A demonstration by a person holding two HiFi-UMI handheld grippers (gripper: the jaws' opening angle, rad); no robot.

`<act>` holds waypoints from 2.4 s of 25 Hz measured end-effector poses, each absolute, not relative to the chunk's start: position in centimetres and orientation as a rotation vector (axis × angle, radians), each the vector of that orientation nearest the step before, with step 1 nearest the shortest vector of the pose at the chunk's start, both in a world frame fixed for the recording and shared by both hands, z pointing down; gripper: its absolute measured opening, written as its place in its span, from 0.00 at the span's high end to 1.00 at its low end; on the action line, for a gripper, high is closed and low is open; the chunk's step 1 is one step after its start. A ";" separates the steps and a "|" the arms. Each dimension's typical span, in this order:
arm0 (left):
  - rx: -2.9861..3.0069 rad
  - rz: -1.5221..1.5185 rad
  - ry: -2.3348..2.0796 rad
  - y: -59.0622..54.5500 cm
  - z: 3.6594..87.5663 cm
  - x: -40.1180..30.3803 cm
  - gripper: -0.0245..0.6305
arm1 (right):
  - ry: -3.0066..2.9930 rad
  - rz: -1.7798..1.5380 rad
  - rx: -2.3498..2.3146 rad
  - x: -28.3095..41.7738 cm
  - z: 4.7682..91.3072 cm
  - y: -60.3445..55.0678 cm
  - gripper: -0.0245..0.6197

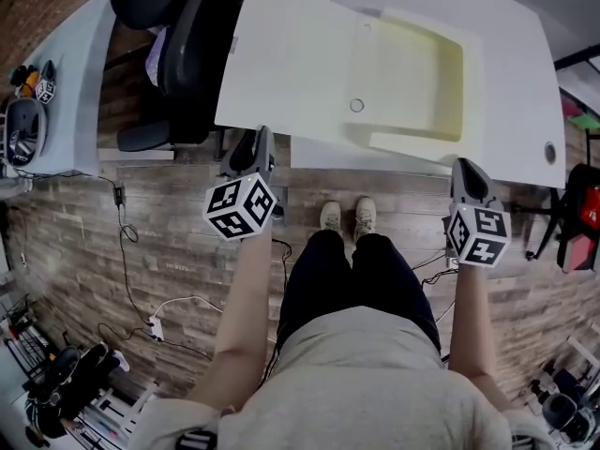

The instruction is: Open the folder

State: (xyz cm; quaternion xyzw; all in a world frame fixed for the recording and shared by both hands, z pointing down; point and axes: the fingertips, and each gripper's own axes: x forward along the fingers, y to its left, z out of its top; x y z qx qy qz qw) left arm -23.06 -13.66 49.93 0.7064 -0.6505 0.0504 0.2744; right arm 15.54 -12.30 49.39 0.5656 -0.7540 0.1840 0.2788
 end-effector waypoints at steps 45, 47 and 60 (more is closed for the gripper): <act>2.497 0.092 -1.299 -14.8 35.8 -6.1 0.80 | -2.540 0.391 1.346 7.8 35.7 -13.4 0.93; 2.531 0.110 -1.270 -14.7 35.4 -4.8 0.81 | -2.561 0.355 1.329 7.4 35.0 -13.2 0.93; 2.718 0.183 -1.034 -13.6 33.6 1.9 0.90 | -2.656 0.320 1.315 6.7 33.5 -12.4 0.93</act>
